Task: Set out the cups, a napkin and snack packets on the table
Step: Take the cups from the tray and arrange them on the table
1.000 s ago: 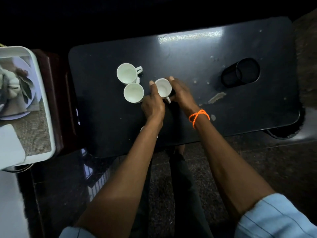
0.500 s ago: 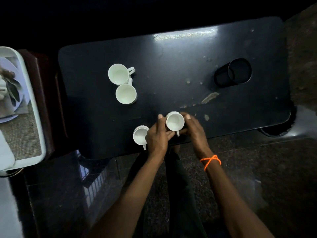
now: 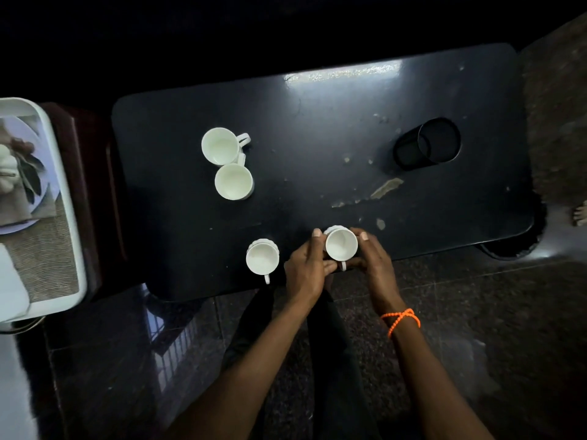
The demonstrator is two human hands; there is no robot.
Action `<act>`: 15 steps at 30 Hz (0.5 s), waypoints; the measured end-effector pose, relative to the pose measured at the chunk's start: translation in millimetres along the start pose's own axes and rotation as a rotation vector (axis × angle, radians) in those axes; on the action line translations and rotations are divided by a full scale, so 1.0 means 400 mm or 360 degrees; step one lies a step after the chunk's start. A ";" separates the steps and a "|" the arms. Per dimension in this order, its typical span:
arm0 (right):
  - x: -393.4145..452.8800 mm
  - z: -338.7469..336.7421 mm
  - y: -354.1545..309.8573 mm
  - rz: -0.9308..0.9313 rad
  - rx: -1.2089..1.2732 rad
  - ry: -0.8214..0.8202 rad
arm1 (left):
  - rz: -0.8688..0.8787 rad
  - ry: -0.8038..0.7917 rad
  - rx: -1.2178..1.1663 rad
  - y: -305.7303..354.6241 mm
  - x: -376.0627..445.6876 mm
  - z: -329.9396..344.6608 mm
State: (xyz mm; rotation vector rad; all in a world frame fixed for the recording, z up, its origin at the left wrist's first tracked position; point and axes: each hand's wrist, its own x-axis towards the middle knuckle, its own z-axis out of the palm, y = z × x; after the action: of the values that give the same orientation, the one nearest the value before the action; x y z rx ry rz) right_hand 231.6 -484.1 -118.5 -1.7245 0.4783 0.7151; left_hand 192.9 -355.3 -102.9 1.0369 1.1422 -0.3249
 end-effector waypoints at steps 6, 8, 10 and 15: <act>0.009 -0.002 0.014 -0.0009 -0.0021 0.0009 | -0.0029 0.0044 -0.0025 -0.016 0.002 -0.003; 0.012 -0.003 0.017 -0.0005 -0.0068 0.0016 | -0.0030 0.0035 -0.0006 -0.018 0.005 -0.008; 0.013 0.000 0.007 -0.0030 -0.0205 0.0129 | -0.0019 0.0017 0.0040 -0.008 0.008 -0.016; 0.035 0.052 -0.067 -0.0438 -0.0521 0.0550 | 0.0417 0.0246 0.0205 0.098 0.021 -0.084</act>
State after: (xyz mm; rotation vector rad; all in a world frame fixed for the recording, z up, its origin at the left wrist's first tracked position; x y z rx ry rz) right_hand 254.9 -456.2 -112.2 -2.1868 0.3591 0.3065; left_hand 203.8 -305.4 -91.5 1.3284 1.1168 -0.1122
